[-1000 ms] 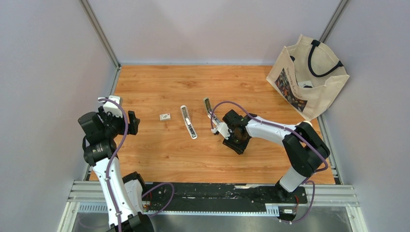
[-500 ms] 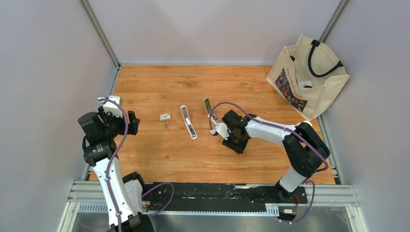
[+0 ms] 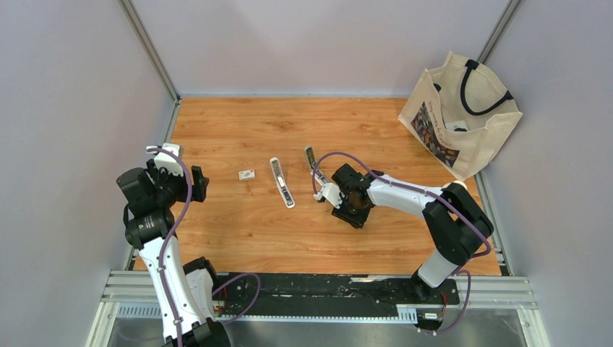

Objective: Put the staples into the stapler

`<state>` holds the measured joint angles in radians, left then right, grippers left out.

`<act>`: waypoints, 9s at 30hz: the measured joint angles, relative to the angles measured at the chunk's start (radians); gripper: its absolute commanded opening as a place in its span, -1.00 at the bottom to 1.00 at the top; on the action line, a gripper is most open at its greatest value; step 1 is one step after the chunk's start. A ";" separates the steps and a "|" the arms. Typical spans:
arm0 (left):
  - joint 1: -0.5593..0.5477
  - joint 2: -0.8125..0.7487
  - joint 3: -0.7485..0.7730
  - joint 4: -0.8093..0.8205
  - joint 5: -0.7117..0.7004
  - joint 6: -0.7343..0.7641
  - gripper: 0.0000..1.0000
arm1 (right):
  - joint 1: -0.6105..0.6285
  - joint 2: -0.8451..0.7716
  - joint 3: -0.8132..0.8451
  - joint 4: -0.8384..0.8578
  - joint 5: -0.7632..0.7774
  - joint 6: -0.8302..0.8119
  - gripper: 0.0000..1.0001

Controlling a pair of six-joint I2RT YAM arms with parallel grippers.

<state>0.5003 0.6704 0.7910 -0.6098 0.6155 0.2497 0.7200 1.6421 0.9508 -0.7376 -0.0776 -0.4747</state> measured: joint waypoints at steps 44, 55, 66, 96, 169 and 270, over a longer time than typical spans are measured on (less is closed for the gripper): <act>0.000 0.000 -0.001 0.000 0.000 0.000 0.87 | -0.002 -0.014 -0.004 -0.027 -0.056 -0.080 -0.23; 0.000 0.000 -0.001 0.000 -0.001 0.000 0.87 | -0.002 -0.015 -0.010 -0.032 -0.049 -0.080 -0.31; 0.000 0.000 -0.002 0.000 0.000 0.000 0.87 | -0.002 -0.014 -0.010 -0.024 -0.029 -0.080 -0.56; 0.000 0.007 -0.004 0.001 -0.017 0.001 0.88 | 0.020 -0.095 0.217 -0.011 -0.037 0.125 -0.65; 0.000 -0.002 -0.007 0.008 -0.074 0.008 0.88 | 0.187 0.362 0.543 0.319 0.061 0.745 -0.62; -0.519 0.800 0.371 0.264 -0.114 -0.182 0.88 | 0.237 0.286 0.356 0.423 0.089 0.440 -0.17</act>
<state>-0.0185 1.4704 1.1618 -0.3454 0.5011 0.0673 0.9569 1.9278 1.3071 -0.3145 0.0113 -0.0345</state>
